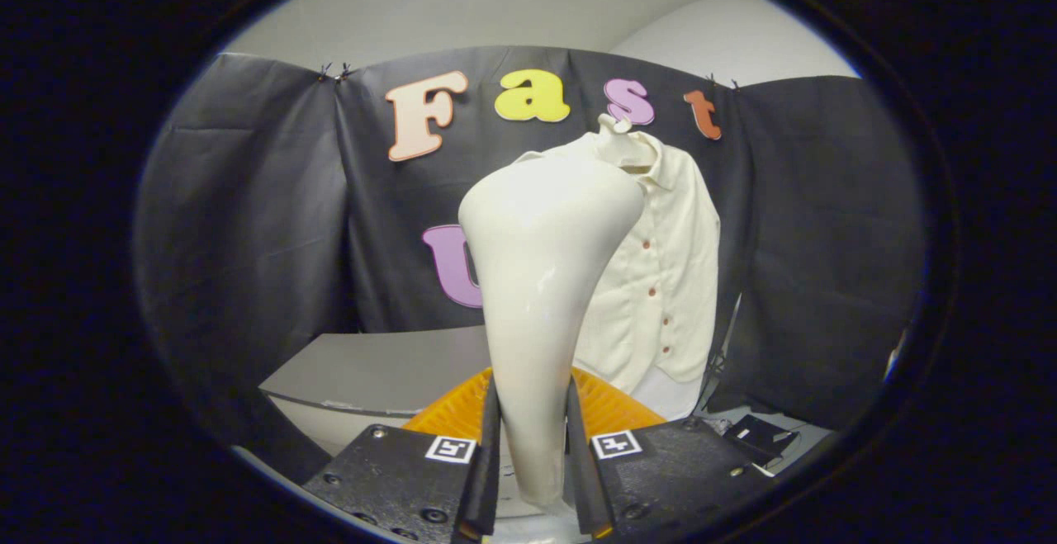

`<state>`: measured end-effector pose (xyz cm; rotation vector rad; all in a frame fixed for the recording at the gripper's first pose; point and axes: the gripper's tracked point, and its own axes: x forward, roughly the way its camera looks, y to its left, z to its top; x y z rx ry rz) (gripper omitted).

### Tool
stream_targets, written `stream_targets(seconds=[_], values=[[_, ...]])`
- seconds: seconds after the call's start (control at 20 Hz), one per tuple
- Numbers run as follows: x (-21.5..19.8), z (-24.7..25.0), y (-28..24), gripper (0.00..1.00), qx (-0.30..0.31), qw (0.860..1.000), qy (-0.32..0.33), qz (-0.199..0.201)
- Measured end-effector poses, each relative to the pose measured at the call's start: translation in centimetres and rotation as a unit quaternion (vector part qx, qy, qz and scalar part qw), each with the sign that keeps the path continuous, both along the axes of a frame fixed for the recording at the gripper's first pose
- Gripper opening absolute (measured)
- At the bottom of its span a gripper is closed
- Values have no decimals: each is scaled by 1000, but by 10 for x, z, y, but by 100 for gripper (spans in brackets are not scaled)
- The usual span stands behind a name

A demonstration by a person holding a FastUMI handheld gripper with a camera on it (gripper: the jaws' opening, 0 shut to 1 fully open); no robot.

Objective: Iron the clothes twice with a garment steamer, once on the left side and once on the right side.

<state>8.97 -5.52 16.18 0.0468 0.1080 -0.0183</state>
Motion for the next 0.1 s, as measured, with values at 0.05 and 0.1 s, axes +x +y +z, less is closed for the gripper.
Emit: stream_targets(seconds=[0.05, 0.1], values=[[1, -3, 3, 37, 1, 1000, 1, 1], [1, -8, 5, 37, 5, 1000, 8, 0]])
